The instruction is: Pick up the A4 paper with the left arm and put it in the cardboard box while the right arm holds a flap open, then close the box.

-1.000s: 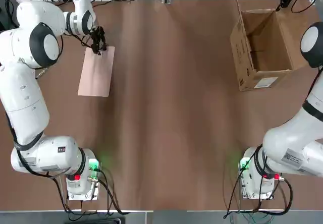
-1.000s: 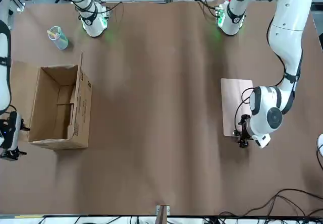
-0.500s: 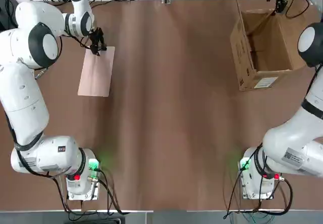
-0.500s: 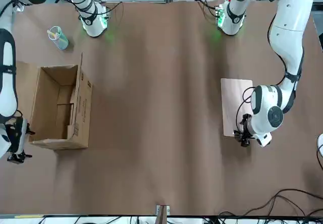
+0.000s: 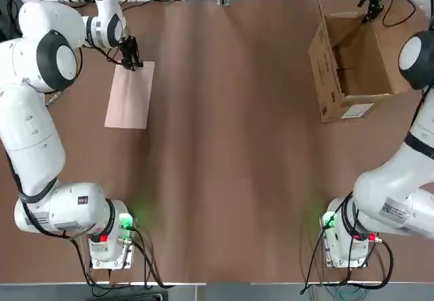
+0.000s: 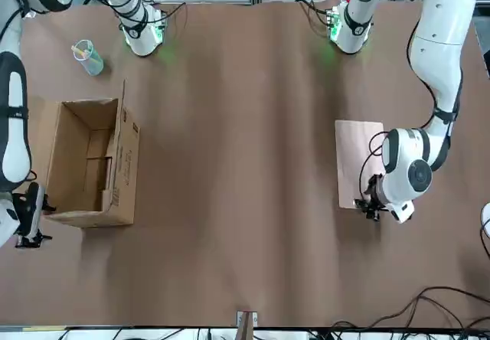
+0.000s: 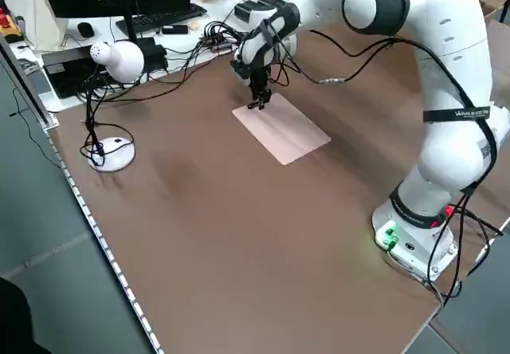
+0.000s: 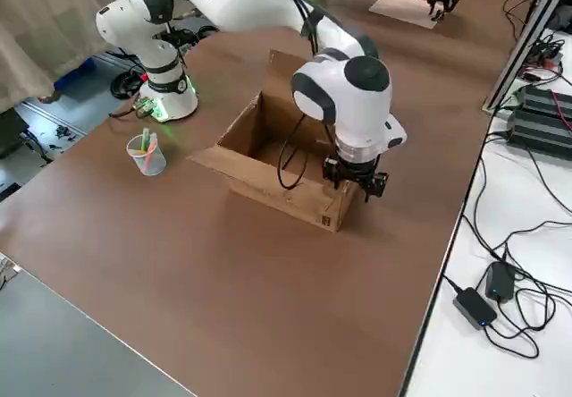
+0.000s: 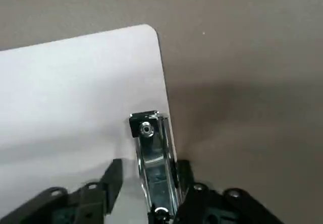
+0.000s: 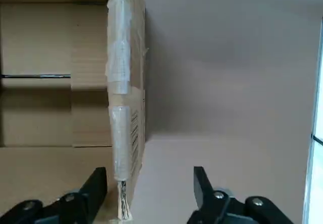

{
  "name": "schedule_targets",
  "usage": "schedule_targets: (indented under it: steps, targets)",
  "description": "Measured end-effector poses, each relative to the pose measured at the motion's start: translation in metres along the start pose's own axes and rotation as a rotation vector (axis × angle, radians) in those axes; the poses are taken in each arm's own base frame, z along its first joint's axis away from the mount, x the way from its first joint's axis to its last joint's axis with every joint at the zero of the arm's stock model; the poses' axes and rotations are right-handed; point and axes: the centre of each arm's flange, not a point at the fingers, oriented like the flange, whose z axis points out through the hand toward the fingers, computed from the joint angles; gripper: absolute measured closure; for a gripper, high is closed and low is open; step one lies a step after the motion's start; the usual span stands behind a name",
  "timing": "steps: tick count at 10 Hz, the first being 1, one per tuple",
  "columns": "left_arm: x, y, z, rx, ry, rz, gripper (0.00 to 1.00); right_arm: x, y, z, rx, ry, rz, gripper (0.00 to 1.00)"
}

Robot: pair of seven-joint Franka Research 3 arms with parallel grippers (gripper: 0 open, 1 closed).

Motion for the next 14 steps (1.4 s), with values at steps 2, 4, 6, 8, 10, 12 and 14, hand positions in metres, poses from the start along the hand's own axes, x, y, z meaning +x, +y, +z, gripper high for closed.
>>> schedule_targets:
  steps: [2, 4, 6, 8, 10, 12, 14]
  targets:
    - [0.0011, 0.0004, -0.0016, -0.005, 0.001, -0.002, 0.58, -0.0001, 0.0002, -0.0006, -0.001, 0.000, 0.021, 0.41]
    - [0.0015, 0.0005, -0.0021, -0.006, 0.001, -0.002, 0.63, -0.0002, 0.0004, -0.0012, -0.003, -0.001, 0.052, 0.50]
    - [0.0015, 0.0005, -0.0022, -0.006, 0.001, -0.002, 0.63, -0.0005, 0.0003, -0.0013, -0.003, -0.002, 0.058, 0.62]
    - [0.0020, 0.0005, -0.0033, -0.007, 0.002, -0.006, 0.69, -0.0006, 0.0003, -0.0013, -0.002, -0.002, 0.059, 0.81]
    - [0.0018, 0.0006, -0.0034, -0.007, 0.002, -0.008, 0.69, -0.0006, 0.0003, -0.0013, -0.003, -0.002, 0.059, 0.92]
    - [0.0017, 0.0006, -0.0034, -0.007, 0.002, -0.009, 0.70, -0.0007, 0.0003, -0.0013, -0.003, -0.002, 0.063, 0.95]
    - [0.0017, 0.0006, -0.0034, -0.007, 0.002, -0.009, 0.70, -0.0004, -0.0001, -0.0010, 0.001, -0.001, 0.103, 0.95]
